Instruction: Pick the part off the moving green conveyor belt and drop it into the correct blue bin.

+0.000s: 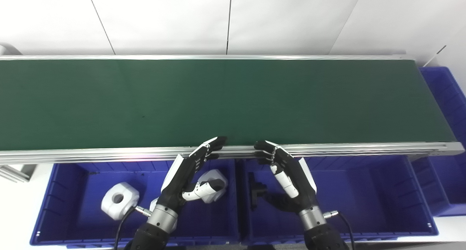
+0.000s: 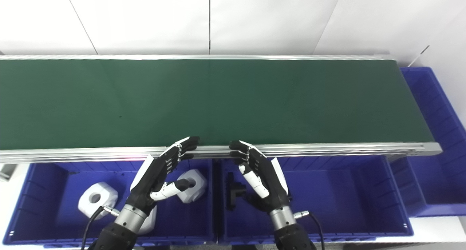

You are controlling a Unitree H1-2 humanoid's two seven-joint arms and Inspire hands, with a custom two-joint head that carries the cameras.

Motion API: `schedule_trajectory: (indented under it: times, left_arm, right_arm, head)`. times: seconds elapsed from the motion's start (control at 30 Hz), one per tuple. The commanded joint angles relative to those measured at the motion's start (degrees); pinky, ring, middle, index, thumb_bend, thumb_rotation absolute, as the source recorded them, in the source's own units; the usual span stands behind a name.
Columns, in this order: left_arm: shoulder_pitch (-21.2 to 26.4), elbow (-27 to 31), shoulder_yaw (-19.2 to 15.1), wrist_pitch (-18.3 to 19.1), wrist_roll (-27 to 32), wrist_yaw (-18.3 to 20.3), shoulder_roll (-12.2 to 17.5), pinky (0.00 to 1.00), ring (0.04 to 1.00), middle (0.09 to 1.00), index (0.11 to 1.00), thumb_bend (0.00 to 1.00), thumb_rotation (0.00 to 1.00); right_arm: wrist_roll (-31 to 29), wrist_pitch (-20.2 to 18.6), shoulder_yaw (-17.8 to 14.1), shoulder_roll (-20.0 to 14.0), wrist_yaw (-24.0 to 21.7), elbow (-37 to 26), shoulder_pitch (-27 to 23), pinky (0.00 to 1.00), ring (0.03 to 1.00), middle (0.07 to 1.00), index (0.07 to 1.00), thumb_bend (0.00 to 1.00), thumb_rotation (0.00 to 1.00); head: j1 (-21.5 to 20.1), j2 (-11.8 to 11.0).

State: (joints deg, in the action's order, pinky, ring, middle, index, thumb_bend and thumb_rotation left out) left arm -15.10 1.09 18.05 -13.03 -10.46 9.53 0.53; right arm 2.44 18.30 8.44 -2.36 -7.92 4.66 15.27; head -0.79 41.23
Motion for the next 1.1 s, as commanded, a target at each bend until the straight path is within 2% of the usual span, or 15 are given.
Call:
schedule_trajectory:
  times: [0.0,0.33,0.57,0.7,0.8,0.97,1.07]
  left_arm:
    - [0.84,0.86,0.28,-1.76,0.57,-0.61,-0.86,0.82,0.875,0.872,0.836,0.86,0.76]
    - [0.92,-0.19,1.21,-3.56,0.34,-0.74,-0.90,0.81,0.872,0.872,0.828,0.88,0.75]
    - [1.36,-1.49,1.20,-6.65,1.10,-0.37,-0.55,0.80,0.867,0.871,0.830,0.87,0.75]
    - [1.40,-1.86,1.33,-9.84,1.86,-0.31,-0.60,0.80,0.870,0.872,0.828,0.87,0.73]
    - [1.12,0.75,1.70,-13.43,3.49,-0.94,-1.16,0.79,0.856,0.862,0.821,0.89,0.70]
    - [0.36,9.37,2.74,-13.87,5.67,-2.79,-2.10,0.77,0.835,0.845,0.793,0.90,0.70]
    - [0.24,14.47,2.55,-13.71,7.68,-2.30,-1.53,0.78,0.847,0.859,0.807,0.92,0.70]
  right_arm:
    - [-0.38,3.64,-0.01,-0.02,0.21,-0.51,-0.31,0.71,0.761,0.793,0.773,0.79,0.88]
    - [-1.39,5.46,-0.33,-0.59,-0.31,0.93,-0.19,0.71,0.760,0.790,0.769,0.79,0.86]
    - [-2.04,5.44,-0.11,-0.49,-0.60,1.01,-0.02,0.72,0.767,0.795,0.771,0.79,0.85]
    - [-2.34,7.82,-0.28,-0.16,-0.24,0.94,0.28,0.71,0.761,0.795,0.771,0.78,0.84]
    - [-3.98,8.61,-0.59,0.56,-0.32,-3.81,1.41,0.71,0.759,0.802,0.790,0.75,0.83]
    - [-5.30,8.62,-1.18,1.57,-1.23,-13.76,3.00,0.71,0.768,0.820,0.817,0.73,0.87]
    - [-6.12,8.63,-1.88,3.02,-1.16,-19.51,4.04,0.69,0.751,0.823,0.823,0.76,0.87]
  head:
    - [0.07,-0.18]
    - [0.48,-1.58]
    - [0.19,-2.14]
    - [0.39,-2.83]
    - [0.38,-3.11]
    - [0.49,-3.71]
    - [0.45,-3.95]
